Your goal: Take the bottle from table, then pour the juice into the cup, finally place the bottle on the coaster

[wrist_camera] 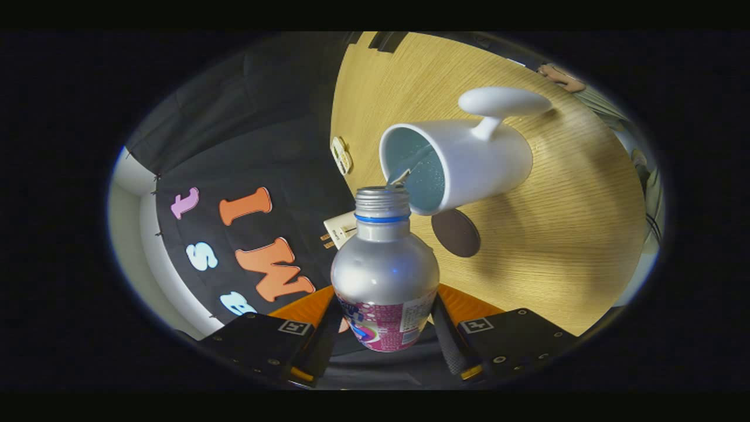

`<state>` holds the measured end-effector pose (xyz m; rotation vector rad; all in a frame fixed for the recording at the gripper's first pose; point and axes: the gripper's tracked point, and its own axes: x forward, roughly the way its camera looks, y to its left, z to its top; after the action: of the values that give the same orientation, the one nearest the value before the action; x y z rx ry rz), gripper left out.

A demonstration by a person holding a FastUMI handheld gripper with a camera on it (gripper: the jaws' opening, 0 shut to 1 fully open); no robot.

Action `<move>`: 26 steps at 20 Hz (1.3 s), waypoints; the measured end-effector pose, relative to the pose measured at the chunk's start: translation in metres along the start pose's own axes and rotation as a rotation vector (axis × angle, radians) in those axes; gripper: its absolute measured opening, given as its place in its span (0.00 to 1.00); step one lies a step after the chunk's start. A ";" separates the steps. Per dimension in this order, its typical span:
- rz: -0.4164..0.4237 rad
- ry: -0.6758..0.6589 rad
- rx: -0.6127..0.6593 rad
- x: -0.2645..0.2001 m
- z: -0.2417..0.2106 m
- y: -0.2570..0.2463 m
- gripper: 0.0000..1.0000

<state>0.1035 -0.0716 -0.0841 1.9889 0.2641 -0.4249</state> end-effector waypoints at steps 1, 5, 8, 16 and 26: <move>0.000 0.000 0.004 0.000 -0.001 0.002 0.77; -0.008 0.004 0.019 0.005 -0.004 0.004 0.77; -0.012 0.007 0.027 0.005 -0.006 0.004 0.77; -0.026 0.008 0.047 0.005 -0.006 0.003 0.77; -0.030 0.010 0.085 0.005 -0.007 0.010 0.77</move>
<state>0.1131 -0.0693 -0.0752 2.0730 0.2870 -0.4524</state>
